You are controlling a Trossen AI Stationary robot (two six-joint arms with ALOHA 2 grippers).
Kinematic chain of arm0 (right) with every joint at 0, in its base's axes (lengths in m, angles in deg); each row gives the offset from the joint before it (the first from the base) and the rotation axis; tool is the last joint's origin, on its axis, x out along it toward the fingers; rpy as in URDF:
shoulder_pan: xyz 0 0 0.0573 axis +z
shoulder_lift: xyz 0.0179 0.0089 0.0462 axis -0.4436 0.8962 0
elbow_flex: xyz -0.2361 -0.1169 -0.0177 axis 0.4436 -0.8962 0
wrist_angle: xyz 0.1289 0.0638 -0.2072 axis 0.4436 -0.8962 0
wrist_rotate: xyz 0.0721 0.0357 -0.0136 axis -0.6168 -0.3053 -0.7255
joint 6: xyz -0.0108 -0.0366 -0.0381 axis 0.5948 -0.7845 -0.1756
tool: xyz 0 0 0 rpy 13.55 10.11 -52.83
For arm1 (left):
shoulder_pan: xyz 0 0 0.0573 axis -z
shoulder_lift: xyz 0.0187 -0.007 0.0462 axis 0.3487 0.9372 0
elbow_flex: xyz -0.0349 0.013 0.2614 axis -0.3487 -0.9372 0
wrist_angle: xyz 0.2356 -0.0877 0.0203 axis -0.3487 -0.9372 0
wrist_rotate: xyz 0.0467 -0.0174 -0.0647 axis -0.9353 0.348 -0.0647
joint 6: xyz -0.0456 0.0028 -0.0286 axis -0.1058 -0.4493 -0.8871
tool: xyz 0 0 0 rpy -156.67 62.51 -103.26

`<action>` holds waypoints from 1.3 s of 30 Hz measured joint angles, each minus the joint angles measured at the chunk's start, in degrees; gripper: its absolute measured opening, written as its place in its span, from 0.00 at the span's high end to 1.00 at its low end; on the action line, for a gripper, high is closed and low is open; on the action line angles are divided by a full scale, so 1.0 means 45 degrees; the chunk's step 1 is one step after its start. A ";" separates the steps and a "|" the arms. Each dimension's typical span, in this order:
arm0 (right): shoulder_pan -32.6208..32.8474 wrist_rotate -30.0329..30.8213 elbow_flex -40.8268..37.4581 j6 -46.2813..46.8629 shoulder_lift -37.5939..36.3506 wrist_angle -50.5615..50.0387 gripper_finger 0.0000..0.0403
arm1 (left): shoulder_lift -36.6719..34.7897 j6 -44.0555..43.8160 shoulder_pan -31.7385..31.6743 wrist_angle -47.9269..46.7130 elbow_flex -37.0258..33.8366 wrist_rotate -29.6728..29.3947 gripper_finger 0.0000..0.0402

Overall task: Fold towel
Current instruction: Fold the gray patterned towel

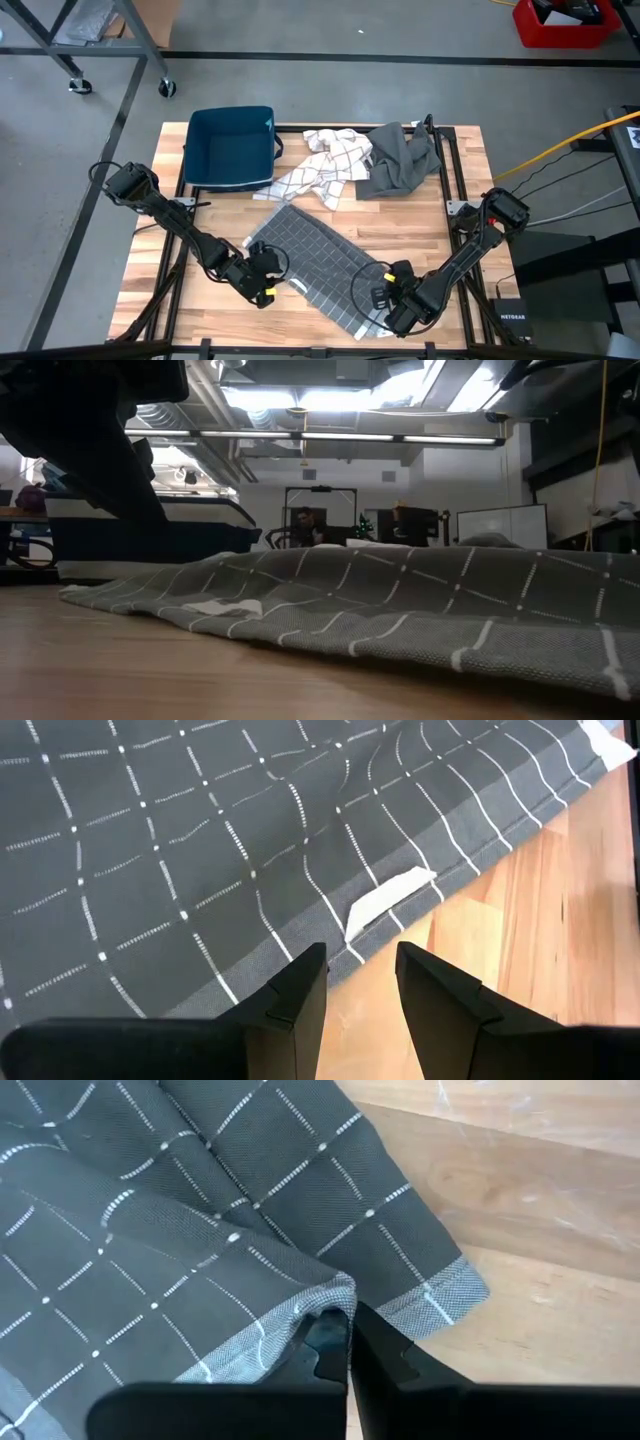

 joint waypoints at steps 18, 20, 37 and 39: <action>0.0597 0.0095 0.0000 -0.1751 -0.0835 -0.0276 0.98 | 0.0000 0.1225 -0.0010 0.1349 0.0000 -0.0005 0.71; 0.0597 -0.0009 0.0000 -0.2023 -0.0817 -0.0215 0.98 | 0.0000 0.1225 -0.0010 0.1346 0.0000 -0.0010 0.71; 0.0579 -0.1325 0.0000 -0.2439 -0.0806 0.0234 0.44 | 0.0462 0.1529 -0.0191 0.1626 0.0005 -0.0155 0.71; 0.0583 -0.1947 0.0000 -0.2694 -0.0811 0.0212 0.43 | 0.0929 0.1526 -0.0312 0.2077 0.0005 -0.0155 0.71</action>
